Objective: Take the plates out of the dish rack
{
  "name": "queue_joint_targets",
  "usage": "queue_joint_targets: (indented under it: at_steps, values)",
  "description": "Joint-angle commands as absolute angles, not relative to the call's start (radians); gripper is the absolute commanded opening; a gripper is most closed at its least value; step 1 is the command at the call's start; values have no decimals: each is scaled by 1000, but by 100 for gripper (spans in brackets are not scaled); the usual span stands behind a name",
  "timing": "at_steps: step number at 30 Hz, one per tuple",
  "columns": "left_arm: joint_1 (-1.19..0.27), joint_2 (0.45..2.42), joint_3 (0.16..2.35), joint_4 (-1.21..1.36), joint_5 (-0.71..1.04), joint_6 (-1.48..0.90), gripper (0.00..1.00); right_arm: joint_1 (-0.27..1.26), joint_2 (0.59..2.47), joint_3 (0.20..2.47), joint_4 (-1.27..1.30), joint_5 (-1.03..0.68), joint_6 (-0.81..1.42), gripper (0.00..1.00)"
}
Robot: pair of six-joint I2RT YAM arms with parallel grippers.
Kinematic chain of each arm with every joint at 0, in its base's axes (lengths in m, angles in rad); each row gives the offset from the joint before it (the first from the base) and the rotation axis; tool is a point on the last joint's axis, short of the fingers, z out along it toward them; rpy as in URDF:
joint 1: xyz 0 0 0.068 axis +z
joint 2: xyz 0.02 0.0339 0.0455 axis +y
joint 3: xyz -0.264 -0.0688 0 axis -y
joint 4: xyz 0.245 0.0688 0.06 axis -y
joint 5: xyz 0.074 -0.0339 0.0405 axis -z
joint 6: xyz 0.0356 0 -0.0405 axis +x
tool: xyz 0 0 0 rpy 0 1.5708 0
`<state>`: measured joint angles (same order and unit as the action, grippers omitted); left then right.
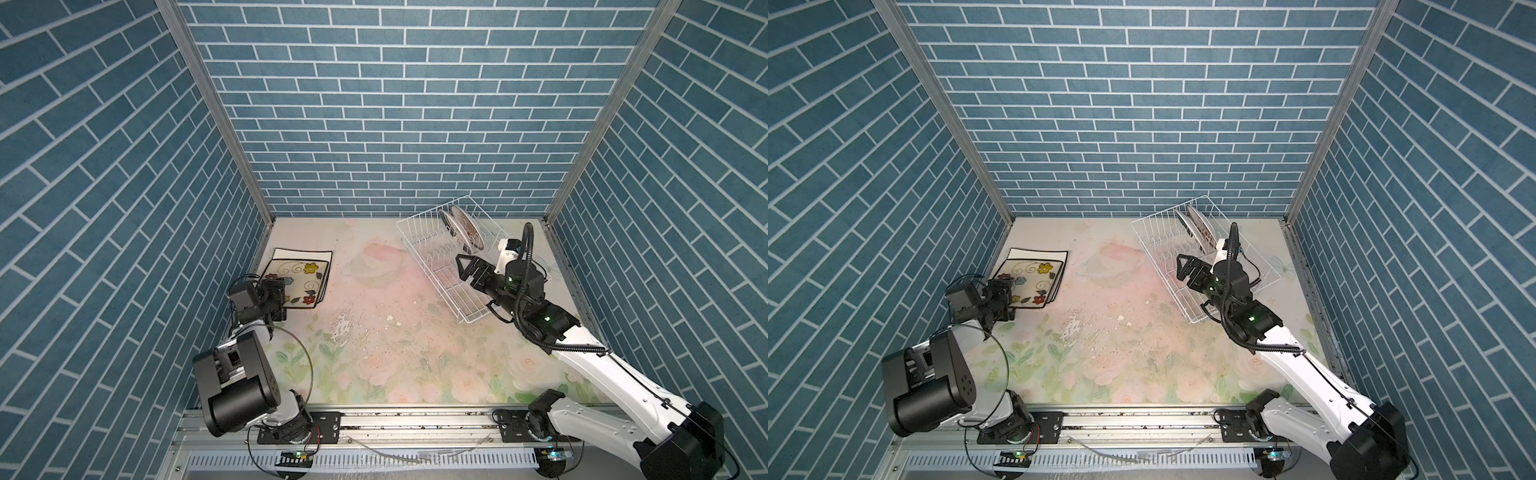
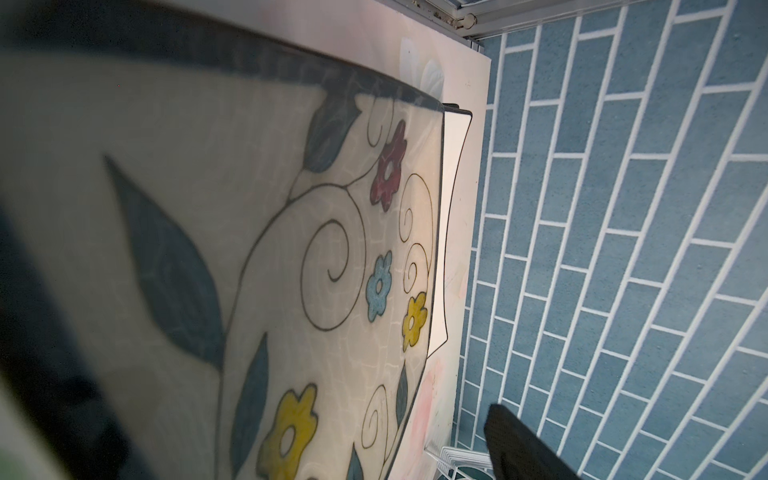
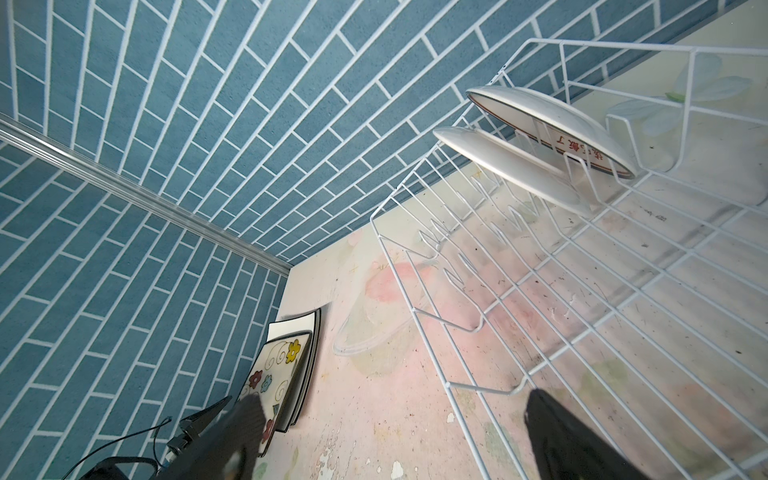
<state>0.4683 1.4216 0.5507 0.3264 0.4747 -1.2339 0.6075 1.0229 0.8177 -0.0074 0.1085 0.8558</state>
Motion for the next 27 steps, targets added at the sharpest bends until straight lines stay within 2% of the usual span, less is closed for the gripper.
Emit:
queue_joint_targets:
  at_steps: [1, 27]
  values:
    - [454, 1430, 602, 359, 470, -1216, 86, 604, 1009, 783, 3, 122, 854, 99]
    - [407, 1519, 685, 304, 409, -1239, 92, 604, 1006, 773, 3, 127, 851, 99]
